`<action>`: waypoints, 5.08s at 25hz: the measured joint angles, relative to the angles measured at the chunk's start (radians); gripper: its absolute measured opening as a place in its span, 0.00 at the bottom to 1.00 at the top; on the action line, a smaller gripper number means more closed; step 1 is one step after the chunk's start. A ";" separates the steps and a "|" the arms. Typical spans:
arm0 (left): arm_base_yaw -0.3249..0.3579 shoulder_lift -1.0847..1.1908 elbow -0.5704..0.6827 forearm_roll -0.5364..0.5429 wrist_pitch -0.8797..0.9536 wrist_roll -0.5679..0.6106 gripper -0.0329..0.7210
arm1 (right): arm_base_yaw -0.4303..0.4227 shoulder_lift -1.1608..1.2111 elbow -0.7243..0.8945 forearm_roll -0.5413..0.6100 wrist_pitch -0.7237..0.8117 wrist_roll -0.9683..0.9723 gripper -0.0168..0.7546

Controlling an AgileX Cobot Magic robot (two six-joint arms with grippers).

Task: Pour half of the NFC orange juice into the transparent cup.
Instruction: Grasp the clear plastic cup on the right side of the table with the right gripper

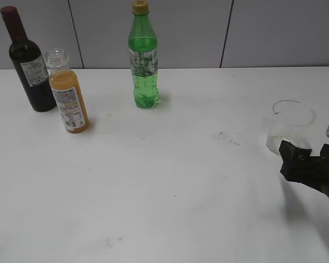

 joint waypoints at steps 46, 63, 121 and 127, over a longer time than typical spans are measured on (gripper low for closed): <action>0.000 0.000 0.000 0.000 0.000 0.000 0.35 | 0.000 0.245 -0.047 -0.043 -0.001 0.111 0.75; 0.000 0.000 0.000 0.000 0.000 0.000 0.35 | -0.021 0.246 -0.060 -0.074 -0.001 0.062 0.74; 0.000 0.000 0.000 0.000 0.000 0.000 0.35 | -0.157 0.477 -0.441 -0.148 -0.025 -0.117 0.82; 0.000 0.000 0.000 0.000 0.000 0.000 0.35 | -0.157 0.477 -0.444 -0.148 -0.021 -0.118 0.73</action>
